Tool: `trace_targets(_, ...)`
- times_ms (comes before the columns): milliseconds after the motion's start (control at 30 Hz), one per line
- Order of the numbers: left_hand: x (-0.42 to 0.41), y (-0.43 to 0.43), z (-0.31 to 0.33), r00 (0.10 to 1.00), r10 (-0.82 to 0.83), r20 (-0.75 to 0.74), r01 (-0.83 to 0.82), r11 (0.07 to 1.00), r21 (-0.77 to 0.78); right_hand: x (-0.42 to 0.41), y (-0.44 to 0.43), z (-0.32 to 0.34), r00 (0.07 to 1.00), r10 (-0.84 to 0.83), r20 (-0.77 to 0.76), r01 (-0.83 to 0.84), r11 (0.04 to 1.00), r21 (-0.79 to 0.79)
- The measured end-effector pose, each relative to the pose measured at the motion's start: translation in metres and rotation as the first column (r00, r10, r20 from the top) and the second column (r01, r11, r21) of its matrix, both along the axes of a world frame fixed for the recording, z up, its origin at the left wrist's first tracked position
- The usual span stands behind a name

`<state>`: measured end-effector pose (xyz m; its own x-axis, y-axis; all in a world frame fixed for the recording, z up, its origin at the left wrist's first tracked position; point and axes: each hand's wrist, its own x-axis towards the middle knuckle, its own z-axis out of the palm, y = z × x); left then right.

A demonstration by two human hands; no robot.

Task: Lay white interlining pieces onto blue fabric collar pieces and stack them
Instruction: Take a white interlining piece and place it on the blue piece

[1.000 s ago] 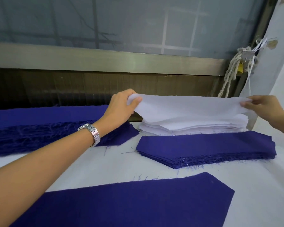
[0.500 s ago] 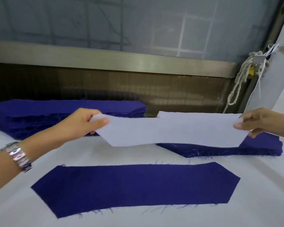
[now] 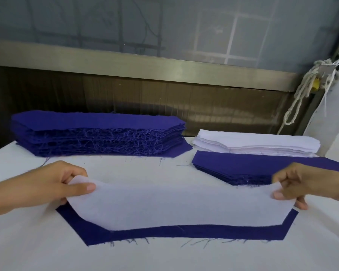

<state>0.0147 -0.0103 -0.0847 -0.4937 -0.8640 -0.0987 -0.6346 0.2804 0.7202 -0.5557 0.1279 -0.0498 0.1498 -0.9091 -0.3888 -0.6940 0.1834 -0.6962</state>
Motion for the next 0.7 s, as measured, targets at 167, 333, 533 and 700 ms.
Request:
trace_targets(167, 0.005, 0.002, 0.0, 0.996, 0.034, 0.084, -0.035, 0.999, 0.011, 0.007, 0.0, -0.003, 0.999, 0.036, 0.014, -0.036, 0.999, 0.031)
trace_targets(333, 0.005, 0.002, 0.001, 0.996, 0.014, 0.091, -0.018, 0.999, 0.041, 0.01, 0.002, -0.007, 0.998, 0.053, -0.028, -0.052, 0.998, 0.03)
trace_targets(533, -0.001, 0.005, -0.003, 0.99, 0.066, 0.128, -0.078, 0.993, 0.092, 0.011, 0.002, -0.008, 0.996, 0.052, -0.066, -0.052, 0.999, -0.003)
trace_targets(700, -0.006, 0.008, -0.003, 0.985, 0.091, 0.144, -0.102, 0.992, 0.073, 0.007, 0.001, -0.011, 0.996, 0.044, -0.078, -0.046, 0.999, -0.028)
